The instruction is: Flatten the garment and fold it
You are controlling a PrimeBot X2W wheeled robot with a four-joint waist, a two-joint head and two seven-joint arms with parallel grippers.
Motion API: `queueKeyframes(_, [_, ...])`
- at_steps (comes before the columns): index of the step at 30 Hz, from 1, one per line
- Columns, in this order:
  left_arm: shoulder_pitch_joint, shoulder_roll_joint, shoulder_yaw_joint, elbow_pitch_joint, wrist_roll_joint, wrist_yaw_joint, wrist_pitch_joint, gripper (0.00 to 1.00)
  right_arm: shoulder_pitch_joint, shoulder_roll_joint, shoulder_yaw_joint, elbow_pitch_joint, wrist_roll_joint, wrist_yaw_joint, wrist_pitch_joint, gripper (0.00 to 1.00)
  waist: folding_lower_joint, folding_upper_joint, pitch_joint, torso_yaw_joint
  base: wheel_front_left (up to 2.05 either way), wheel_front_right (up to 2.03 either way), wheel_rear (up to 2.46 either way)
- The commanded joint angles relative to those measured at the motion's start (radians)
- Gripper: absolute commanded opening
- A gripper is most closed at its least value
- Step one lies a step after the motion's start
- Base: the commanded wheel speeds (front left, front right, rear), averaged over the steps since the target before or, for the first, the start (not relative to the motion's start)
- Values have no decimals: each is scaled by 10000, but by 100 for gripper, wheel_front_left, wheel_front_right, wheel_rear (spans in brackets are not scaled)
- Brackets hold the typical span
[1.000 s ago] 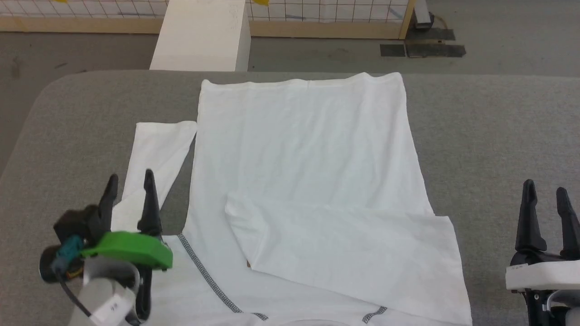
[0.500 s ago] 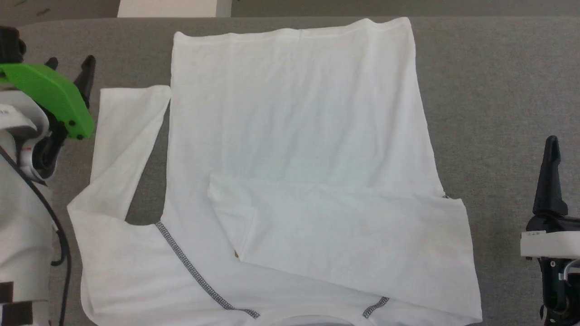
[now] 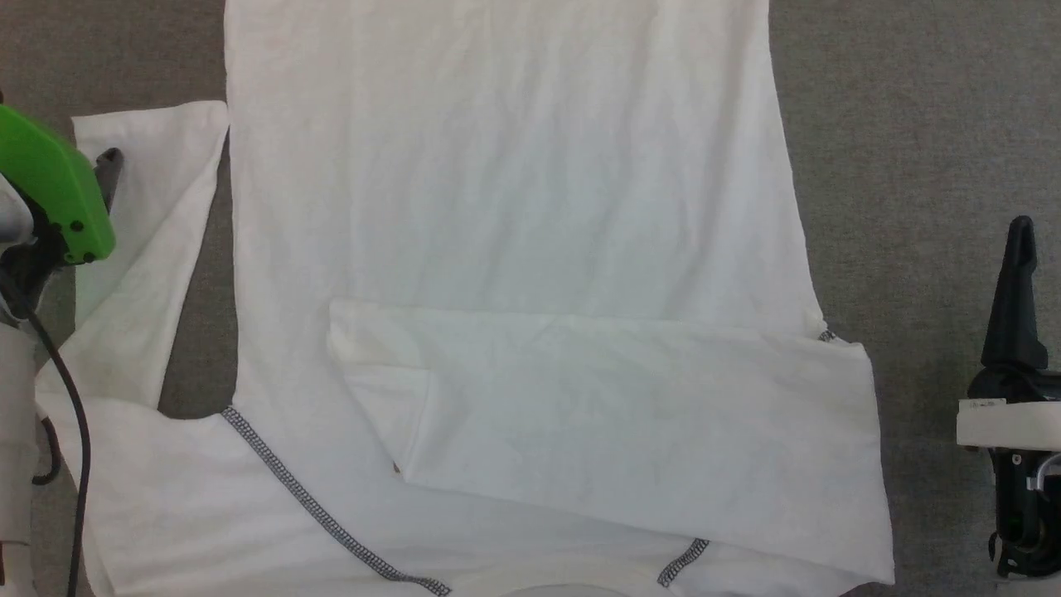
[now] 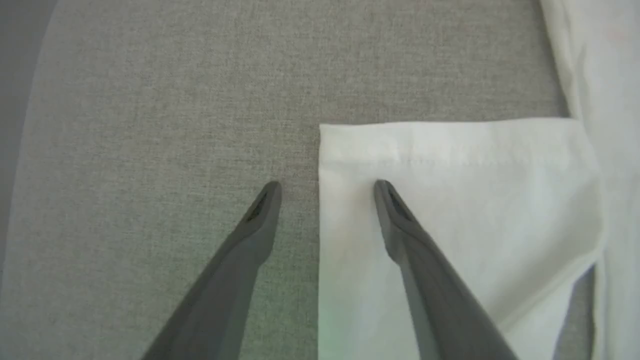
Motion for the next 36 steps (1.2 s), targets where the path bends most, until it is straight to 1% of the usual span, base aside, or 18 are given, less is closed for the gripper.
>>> queueKeyframes(1, [135, 70, 20, 46, -28, 72, 110, 100, -159, 6, 8, -97, -54, -13, -58, 100, -1, 0, 181, -46, 0, 0, 0])
queueKeyframes(5, [270, -98, 65, 179, -364, 81, 522, 100, -190, 6, -8, -143, -61, -13, -46, 100, -1, 0, 234, 33, 0, 0, 0])
queueKeyframes(6, [291, -194, 83, 191, -543, 40, 649, 44, -196, 6, -13, -149, -67, -13, -39, 100, -1, 0, 236, 60, 0, 0, 0])
queueKeyframes(7, [291, -273, 97, 154, -707, -14, 683, 3, -201, 6, -19, -148, -72, -13, -30, 100, -1, 0, 229, 90, 0, 0, 0])
queueKeyframes(8, [297, -328, 108, 139, -821, -45, 705, 0, -209, 6, -21, -139, -74, -13, -22, 100, -1, 0, 212, 111, 0, 0, 0])
queueKeyframes(9, [303, -376, 107, 117, -924, -79, 708, 0, -222, 6, -32, -115, -79, -13, -17, 100, -1, 0, 177, 143, 0, 0, 0])
queueKeyframes(12, [265, -521, 343, 10, -1196, -84, 247, 0, -238, 6, -29, -58, -74, -13, -33, 100, -1, 0, 26, 214, 0, 0, 0])
queueKeyframes(15, [249, -624, 812, -83, -1555, -28, -420, 0, -202, 6, -20, 34, -54, -13, -57, 100, -1, 0, -213, 277, 0, 0, 0])
queueKeyframes(17, [289, -628, 1227, -144, -1772, 95, -942, 0, -171, 7, 3, 137, -37, -13, -80, 100, -1, 0, -419, 325, 0, 0, 0])
queueKeyframes(21, [695, -377, 2040, -165, -1983, 446, -1810, 0, -69, 7, 33, 356, 43, -13, -150, 100, -1, 0, -878, 469, 0, 0, 0])
queueKeyframes(24, [1176, -118, 2667, -60, -2107, 795, -2224, 0, 50, 7, 55, 512, 91, -13, -191, 100, -1, 0, -1240, 601, 0, 0, 0])
queueKeyframes(26, [1537, 88, 3135, 61, -2244, 939, -2498, 0, 114, 7, 67, 619, 132, -13, -217, 100, -1, 0, -1461, 704, 0, 0, 0])
queueKeyframes(29, [2075, 341, 3609, 263, -2369, 963, -2833, 0, 230, 7, 42, 754, 151, -13, -255, 100, -1, 0, -1781, 918, 0, 0, 0])
queueKeyframes(30, [2566, 468, 3962, 325, -2491, 821, -3287, 0, 418, 7, -8, 837, 172, -13, -259, 100, -1, 0, -2126, 1197, 0, 0, 0])
queueKeyframes(32, [2736, 488, 4072, 238, -2550, 727, -3473, 0, 504, 7, -7, 852, 163, -13, -239, 100, -1, 0, -2277, 1324, 0, 0, 0])
queueKeyframes(36, [2962, 481, 4133, -226, -2769, 386, -3537, 0, 618, 7, 35, 920, 183, -13, -213, 100, -1, 0, -2599, 1465, 0, 0, 0])
